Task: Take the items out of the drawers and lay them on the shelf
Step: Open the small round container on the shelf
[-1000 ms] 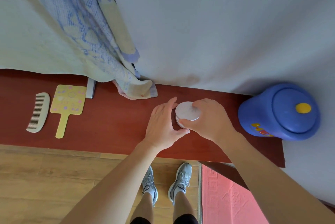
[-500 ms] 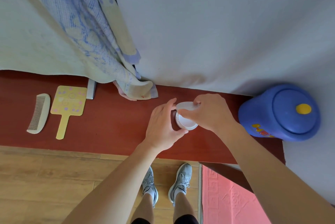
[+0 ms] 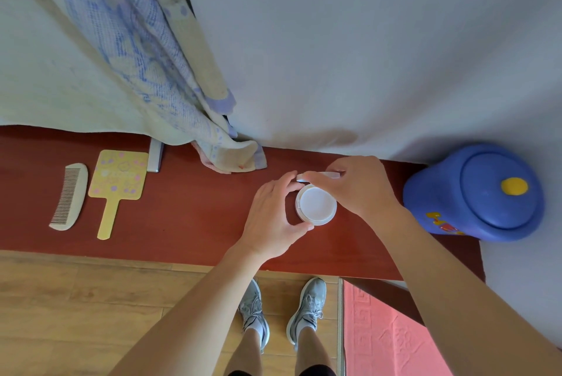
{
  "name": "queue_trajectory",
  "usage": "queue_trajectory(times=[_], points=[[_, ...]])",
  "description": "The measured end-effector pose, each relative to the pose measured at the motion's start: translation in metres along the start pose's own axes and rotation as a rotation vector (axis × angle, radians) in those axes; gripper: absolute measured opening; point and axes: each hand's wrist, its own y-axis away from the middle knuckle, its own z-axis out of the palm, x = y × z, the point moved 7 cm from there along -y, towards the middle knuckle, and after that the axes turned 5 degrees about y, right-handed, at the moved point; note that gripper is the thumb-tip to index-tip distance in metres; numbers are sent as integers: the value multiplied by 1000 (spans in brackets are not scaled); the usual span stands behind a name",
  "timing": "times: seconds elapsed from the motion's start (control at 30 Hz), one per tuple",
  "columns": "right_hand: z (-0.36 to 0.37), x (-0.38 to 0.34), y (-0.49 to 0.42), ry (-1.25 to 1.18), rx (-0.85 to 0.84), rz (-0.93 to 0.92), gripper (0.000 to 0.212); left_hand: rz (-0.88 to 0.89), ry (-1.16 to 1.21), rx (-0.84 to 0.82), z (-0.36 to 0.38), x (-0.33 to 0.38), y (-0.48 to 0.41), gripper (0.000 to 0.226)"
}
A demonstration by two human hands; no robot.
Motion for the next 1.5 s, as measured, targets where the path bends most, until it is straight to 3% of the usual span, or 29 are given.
queue_trajectory(times=[0.4,0.53,0.7,0.9,1.23,1.5], points=[[2,10,12,-121,91,-114,45,-20,-29,-19,-2,2,0,91],[5,13,10,-148,90,-99,52,-39,-6,-13,-2,-1,0,91],[4,14,2,-222,70,-40,35,-41,7,-18,-1,-2,0,86],[3,18,0,-364,43,53,28,-72,12,-48,-2,-6,-1,89],[1,16,3,-344,80,45,29,-81,33,-69,-2,-8,-1,90],[-6,21,14,-297,112,76,42,-145,107,-143,-5,-9,5,112]])
